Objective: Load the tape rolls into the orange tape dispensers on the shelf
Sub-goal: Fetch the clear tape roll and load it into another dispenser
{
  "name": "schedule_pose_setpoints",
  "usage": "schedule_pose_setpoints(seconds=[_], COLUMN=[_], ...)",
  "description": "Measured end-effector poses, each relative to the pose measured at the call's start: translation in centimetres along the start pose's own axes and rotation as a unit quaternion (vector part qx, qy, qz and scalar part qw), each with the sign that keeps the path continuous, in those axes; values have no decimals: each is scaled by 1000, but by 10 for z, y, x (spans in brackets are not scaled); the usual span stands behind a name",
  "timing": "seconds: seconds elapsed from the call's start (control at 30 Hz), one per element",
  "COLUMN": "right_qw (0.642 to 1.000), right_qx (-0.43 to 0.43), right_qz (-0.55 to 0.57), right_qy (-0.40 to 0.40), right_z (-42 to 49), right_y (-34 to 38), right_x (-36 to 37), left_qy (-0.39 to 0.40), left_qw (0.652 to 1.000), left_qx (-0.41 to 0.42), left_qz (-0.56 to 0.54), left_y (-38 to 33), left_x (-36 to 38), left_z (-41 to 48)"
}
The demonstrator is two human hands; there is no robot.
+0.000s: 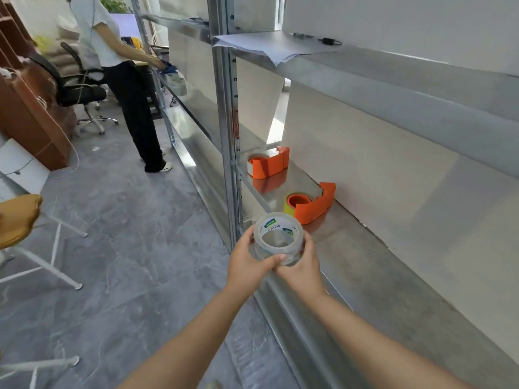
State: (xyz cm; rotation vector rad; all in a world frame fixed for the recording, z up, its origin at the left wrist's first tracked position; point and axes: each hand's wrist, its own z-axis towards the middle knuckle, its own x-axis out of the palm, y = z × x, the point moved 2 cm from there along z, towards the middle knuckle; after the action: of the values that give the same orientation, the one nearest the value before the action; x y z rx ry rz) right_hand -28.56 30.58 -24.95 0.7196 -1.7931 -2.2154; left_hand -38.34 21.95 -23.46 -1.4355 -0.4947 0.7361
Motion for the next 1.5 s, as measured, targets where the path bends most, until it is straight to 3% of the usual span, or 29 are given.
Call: schedule_pose_setpoints(seconds=[0.4, 0.6, 0.9, 1.2, 1.3, 1.4, 1.5], right_qw=[988, 981, 947, 925, 921, 916, 906], right_qx=[65, 92, 120, 161, 151, 141, 133], right_qz=[-13, -12, -59, -52, -40, -62, -84], right_qy=[-141, -172, -292, -339, -356, -370, -392], right_z=[89, 135, 198, 214, 214, 214, 214], right_y=[0, -13, -32, -36, -33, -30, -27], right_x=[121, 137, 139, 140, 144, 149, 156], left_qy=[190, 240, 339, 383, 446, 474, 430], left_qw=[978, 968, 934, 919, 889, 869, 874], left_qx=[32, 28, 39, 44, 55, 91, 199], left_qz=[84, 69, 108, 87, 88, 111, 109], left_y=[25, 52, 69, 74, 65, 60, 49], left_x=[-81, -69, -19, 4, 6, -3, -21], left_z=[161, 222, 304, 321, 326, 327, 335])
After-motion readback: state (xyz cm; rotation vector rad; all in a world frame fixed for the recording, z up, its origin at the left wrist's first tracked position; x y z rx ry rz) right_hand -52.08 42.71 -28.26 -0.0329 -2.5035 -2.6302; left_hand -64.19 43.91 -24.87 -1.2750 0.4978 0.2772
